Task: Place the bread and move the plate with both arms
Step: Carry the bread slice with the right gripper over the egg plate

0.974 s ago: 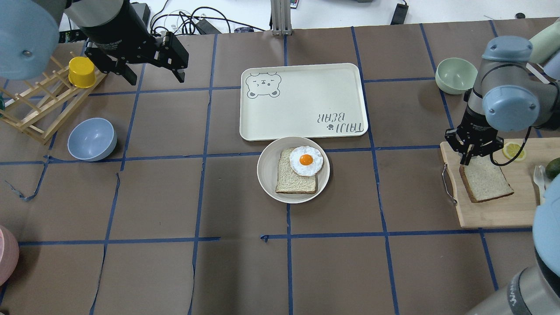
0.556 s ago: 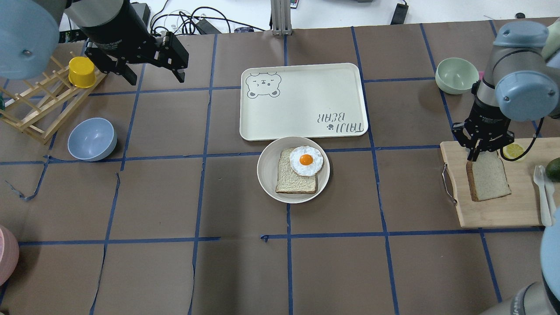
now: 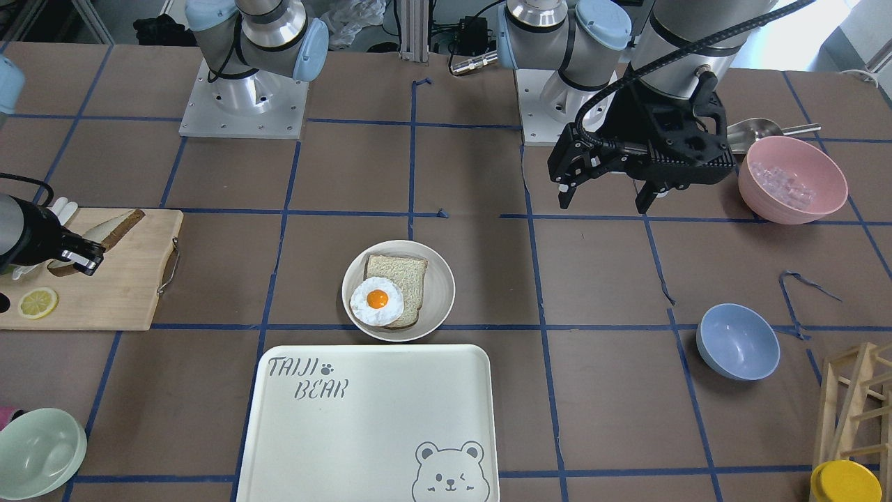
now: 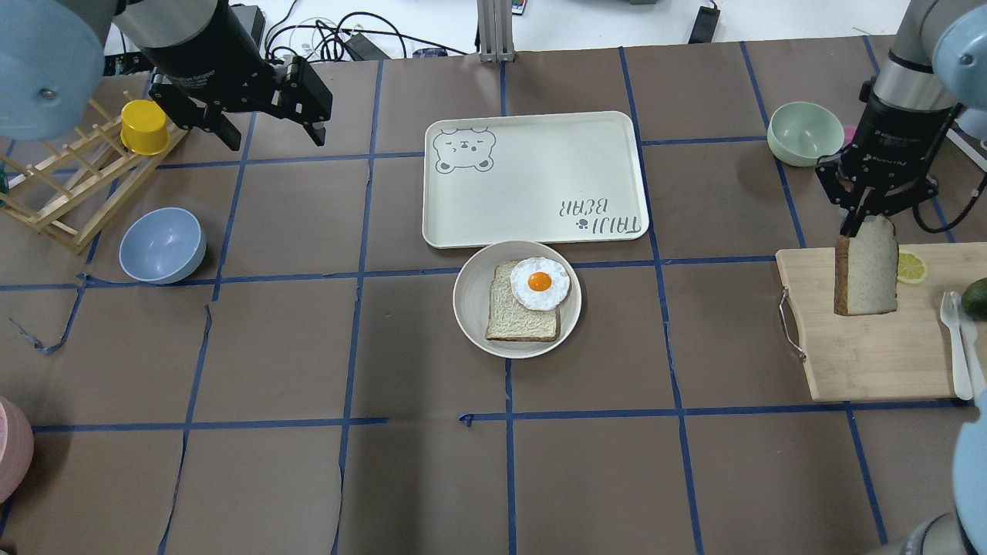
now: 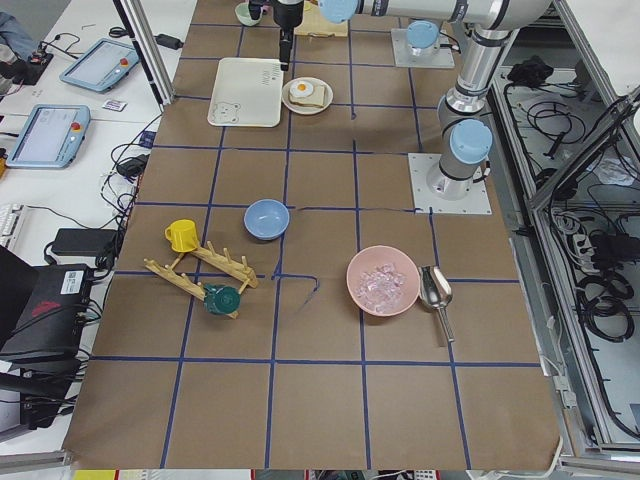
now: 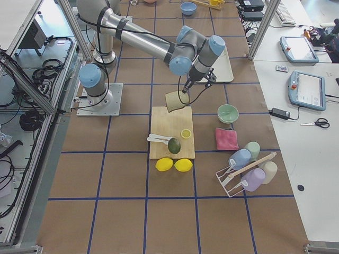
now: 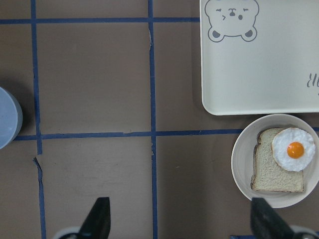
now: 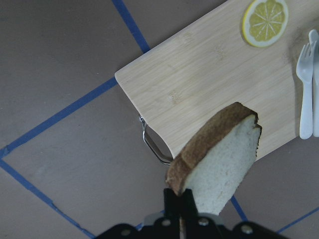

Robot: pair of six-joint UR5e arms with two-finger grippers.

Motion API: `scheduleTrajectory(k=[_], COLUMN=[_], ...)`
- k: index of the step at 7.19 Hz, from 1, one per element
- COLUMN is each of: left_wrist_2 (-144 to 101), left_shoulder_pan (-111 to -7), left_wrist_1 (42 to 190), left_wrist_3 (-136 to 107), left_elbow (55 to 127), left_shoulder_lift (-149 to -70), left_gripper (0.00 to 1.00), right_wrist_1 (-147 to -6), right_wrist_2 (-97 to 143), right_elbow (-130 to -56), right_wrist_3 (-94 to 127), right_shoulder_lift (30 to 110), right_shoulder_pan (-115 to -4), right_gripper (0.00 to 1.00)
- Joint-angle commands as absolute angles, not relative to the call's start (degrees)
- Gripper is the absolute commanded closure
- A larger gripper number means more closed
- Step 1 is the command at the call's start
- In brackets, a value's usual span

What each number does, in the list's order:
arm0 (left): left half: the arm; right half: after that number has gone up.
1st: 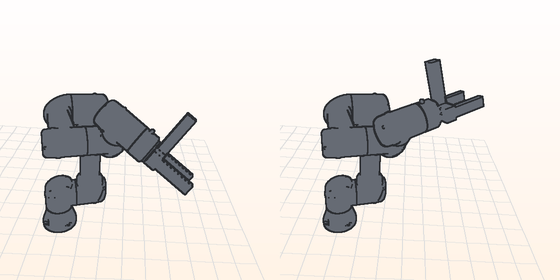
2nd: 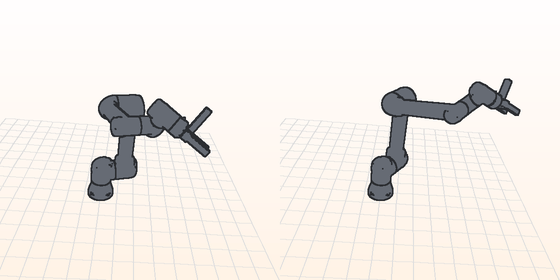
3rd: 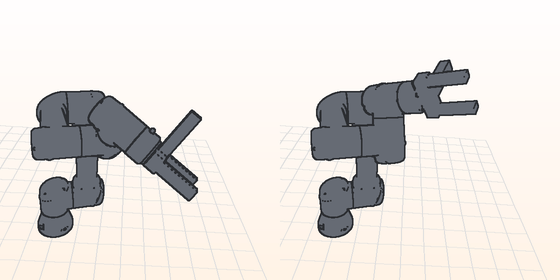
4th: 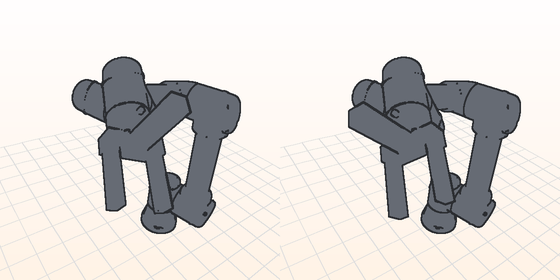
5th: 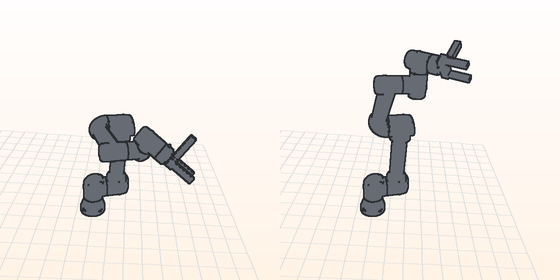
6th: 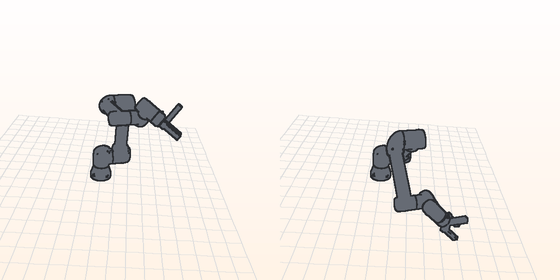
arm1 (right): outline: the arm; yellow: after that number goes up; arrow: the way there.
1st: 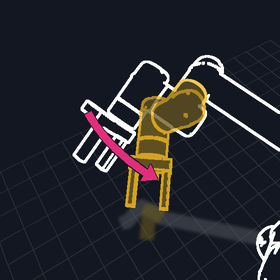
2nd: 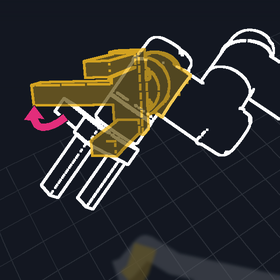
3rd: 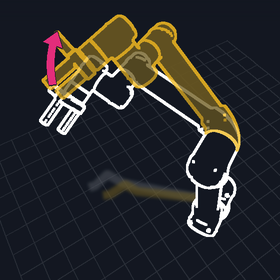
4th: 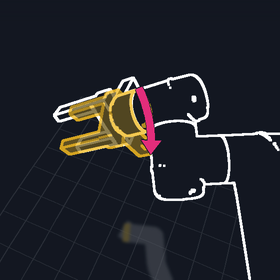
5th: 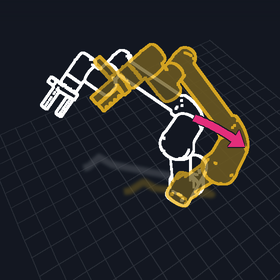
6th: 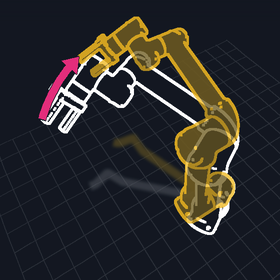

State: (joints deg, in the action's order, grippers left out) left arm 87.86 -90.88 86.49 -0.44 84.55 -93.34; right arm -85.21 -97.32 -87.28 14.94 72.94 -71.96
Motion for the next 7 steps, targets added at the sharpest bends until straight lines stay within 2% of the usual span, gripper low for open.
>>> scheduleTrajectory(k=[1, 3, 7], left_wrist_2=[87.80, 87.80, 87.80], left_shoulder_pan=[-90.88, -90.88, -90.88], left_wrist_1=[86.40, 86.48, 86.40], left_wrist_3=[-0.44, -0.44, -0.44], left_elbow=[84.55, 84.55, 84.55], left_shoulder_lift=[-93.34, -93.34, -93.34], left_gripper=[0.00, 0.00, 0.00], right_wrist_1=[-83.32, -84.81, -94.31], right_wrist_2=[-93.02, -83.37, -80.07], right_elbow=[-84.38, -82.36, -82.26], right_wrist_3=[29.08, 41.00, 59.83], right_shoulder_lift=[73.12, 71.11, 66.10], right_shoulder_pan=[-80.80, -88.39, -101.15], right_gripper=[1.00, 1.00, 1.00])
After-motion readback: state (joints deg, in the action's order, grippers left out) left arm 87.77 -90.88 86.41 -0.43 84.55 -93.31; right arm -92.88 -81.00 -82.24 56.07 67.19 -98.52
